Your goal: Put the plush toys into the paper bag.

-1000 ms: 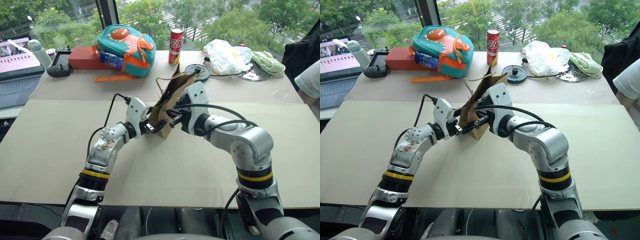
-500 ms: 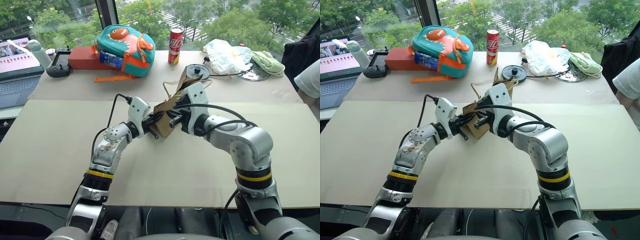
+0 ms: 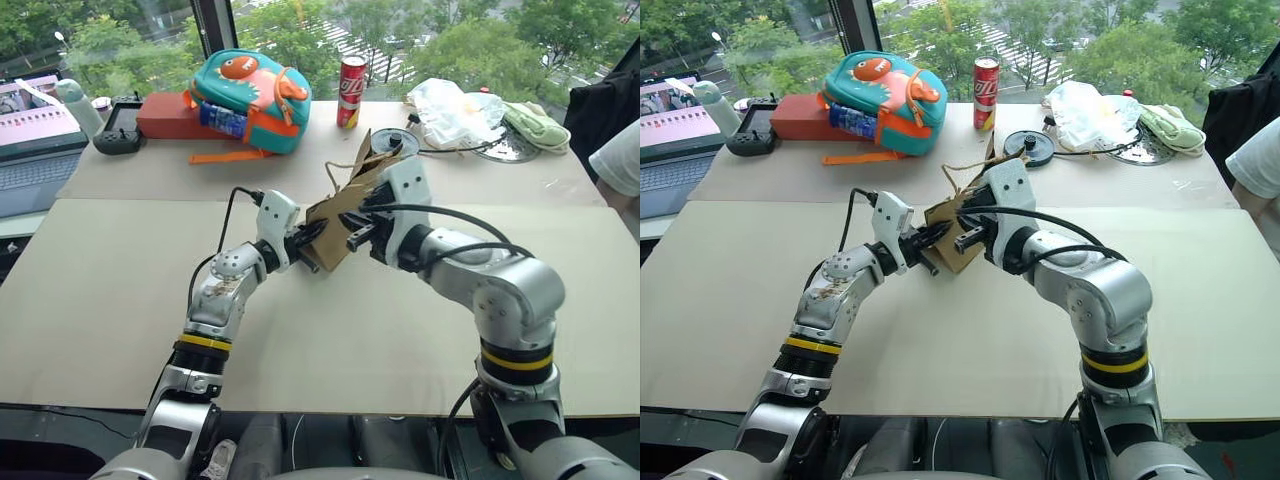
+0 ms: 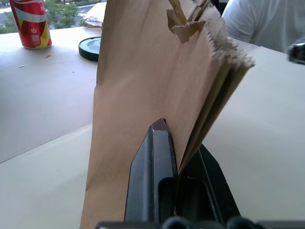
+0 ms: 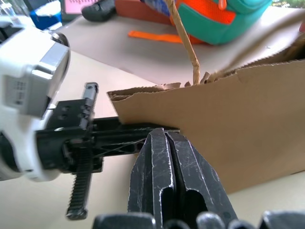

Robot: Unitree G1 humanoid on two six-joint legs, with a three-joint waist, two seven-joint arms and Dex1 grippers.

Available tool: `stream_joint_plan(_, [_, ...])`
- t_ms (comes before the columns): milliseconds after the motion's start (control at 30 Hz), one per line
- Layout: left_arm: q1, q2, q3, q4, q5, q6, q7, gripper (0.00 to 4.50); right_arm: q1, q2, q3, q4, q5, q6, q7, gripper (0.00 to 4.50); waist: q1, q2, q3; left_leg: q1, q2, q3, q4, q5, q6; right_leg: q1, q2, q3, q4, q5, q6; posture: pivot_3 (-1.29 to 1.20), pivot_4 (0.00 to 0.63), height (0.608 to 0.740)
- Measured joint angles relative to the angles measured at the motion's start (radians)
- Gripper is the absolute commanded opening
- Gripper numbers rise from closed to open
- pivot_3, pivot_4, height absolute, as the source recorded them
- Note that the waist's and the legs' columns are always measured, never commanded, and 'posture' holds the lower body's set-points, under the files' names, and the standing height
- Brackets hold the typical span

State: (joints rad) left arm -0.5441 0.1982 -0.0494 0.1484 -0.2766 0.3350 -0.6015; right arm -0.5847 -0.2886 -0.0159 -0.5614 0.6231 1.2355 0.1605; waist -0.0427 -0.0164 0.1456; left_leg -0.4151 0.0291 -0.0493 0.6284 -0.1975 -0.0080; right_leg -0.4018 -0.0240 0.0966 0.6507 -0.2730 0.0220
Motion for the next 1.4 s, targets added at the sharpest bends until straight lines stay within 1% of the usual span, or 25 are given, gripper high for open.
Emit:
stream_joint_plan(67, [-0.001, 0.001, 0.019, -0.012, -0.028, 0.012, -0.011, 0.09, 0.037, -0.016, -0.053, -0.041, 0.034, 0.019, 0.014, 0.00, 0.001, 0.000, 0.000, 0.000, 0.000, 0.000, 0.000, 0.000, 0.000, 0.000, 0.000, 0.000, 0.000, 0.000, 0.000, 0.00, 0.150, 0.739])
stream_joint_plan(100, [-0.001, 0.009, 0.032, -0.028, -0.053, 0.023, -0.031, 0.09, 0.065, -0.036, -0.100, -0.066, 0.061, 0.036, 0.023, 0.00, 0.003, 0.000, 0.000, -0.001, 0.000, 0.000, 0.000, 0.000, 0.000, 0.000, 0.000, 0.000, -0.001, 0.000, 0.000, 0.00, 0.150, 0.739])
stream_joint_plan(267, [-0.004, 0.093, 0.075, -0.115, -0.152, 0.072, -0.142, 0.09, 0.128, -0.120, -0.291, -0.108, 0.130, 0.083, 0.045, 0.00, 0.000, 0.000, 0.000, 0.000, 0.000, 0.000, 0.000, 0.000, 0.000, 0.000, 0.000, 0.000, -0.001, 0.000, 0.000, 0.00, 0.150, 0.739])
stream_joint_plan(367, [-0.011, 0.222, 0.076, -0.125, -0.183, 0.083, -0.281, 0.09, 0.146, -0.224, -0.416, -0.109, 0.160, 0.113, 0.060, 0.00, -0.004, 0.000, 0.000, 0.001, 0.000, 0.001, -0.001, 0.000, 0.000, 0.000, 0.001, 0.000, -0.001, 0.000, 0.000, 0.00, 0.150, 0.739])
stream_joint_plan(467, [-0.029, 0.350, 0.075, -0.118, -0.207, 0.087, -0.448, 0.09, 0.157, -0.288, -0.507, -0.105, 0.173, 0.126, 0.060, 0.00, -0.004, 0.000, 0.000, 0.001, 0.001, 0.001, -0.001, 0.000, 0.000, 0.000, 0.001, 0.000, -0.002, 0.000, 0.000, 0.00, 0.150, 0.739])
stream_joint_plan(533, [-0.041, 0.410, 0.073, -0.118, -0.228, 0.090, -0.541, 0.09, 0.166, -0.300, -0.530, -0.103, 0.177, 0.128, 0.059, 0.00, -0.004, 0.000, 0.000, 0.001, 0.001, 0.001, -0.001, 0.000, 0.000, 0.000, 0.001, 0.001, -0.002, 0.000, 0.000, 0.00, 0.150, 0.739])
stream_joint_plan(633, [-0.028, 0.524, 0.042, -0.118, -0.239, 0.079, -0.747, 0.09, 0.231, -0.377, -0.543, -0.095, 0.185, 0.128, 0.101, 0.00, -0.003, 0.000, 0.000, 0.001, 0.001, 0.002, -0.002, 0.000, 0.000, 0.000, 0.001, 0.001, -0.003, -0.001, 0.000, 0.00, 0.150, 0.739])
stream_joint_plan(700, [-0.025, 0.556, 0.025, -0.116, -0.240, 0.073, -0.838, 0.09, 0.265, -0.414, -0.548, -0.090, 0.186, 0.120, 0.139, 0.00, -0.001, 0.000, 0.000, 0.000, 0.001, 0.002, -0.001, 0.000, 0.000, 0.000, 0.001, 0.001, -0.003, -0.001, 0.000, 0.00, 0.150, 0.739])
stream_joint_plan(800, [-0.025, 0.564, 0.010, -0.125, -0.262, 0.074, -0.926, 0.09, 0.294, -0.426, -0.539, -0.088, 0.198, 0.080, 0.194, 0.00, 0.000, 0.000, 0.000, 0.000, 0.001, 0.002, -0.001, 0.000, 0.000, 0.001, 0.001, 0.001, -0.003, -0.001, 0.001, 0.00, 0.150, 0.739])
stream_joint_plan(933, [-0.022, 0.562, -0.010, -0.126, -0.251, 0.029, -0.967, 0.09, 0.309, -0.444, -0.534, -0.078, 0.206, 0.030, 0.241, 0.00, 0.000, 0.000, 0.000, 0.001, 0.001, 0.002, -0.001, 0.000, 0.000, 0.001, 0.001, 0.001, -0.003, -0.001, 0.001, 0.00, 0.150, 0.739])
stream_joint_plan(1033, [0.007, 0.545, -0.009, -0.111, -0.225, -0.045, -0.962, 0.09, 0.311, -0.445, -0.524, -0.075, 0.206, 0.007, 0.249, 0.00, -0.003, 0.000, 0.000, 0.001, 0.001, 0.003, -0.001, 0.000, 0.000, 0.000, 0.001, 0.001, -0.003, -0.001, 0.001, 0.00, 0.150, 0.739])
stream_joint_plan(1200, [0.104, 0.501, -0.009, -0.107, -0.182, -0.188, -0.931, 0.09, 0.311, -0.444, -0.499, -0.077, 0.222, -0.003, 0.241, 0.00, 0.000, 0.000, 0.000, 0.000, 0.001, 0.003, -0.001, 0.000, 0.000, 0.000, 0.001, 0.001, -0.003, -0.001, 0.000, 0.00, 0.150, 0.739])
stream_joint_plan(1400, [0.165, 0.483, -0.015, -0.105, -0.147, -0.247, -0.901, 0.09, 0.308, -0.449, -0.485, -0.076, 0.225, -0.003, 0.233, 0.00, 0.002, 0.000, 0.000, 0.001, 0.001, 0.002, 0.000, 0.000, 0.000, 0.001, 0.001, 0.001, -0.003, -0.001, 0.000, 0.00, 0.150, 0.739])
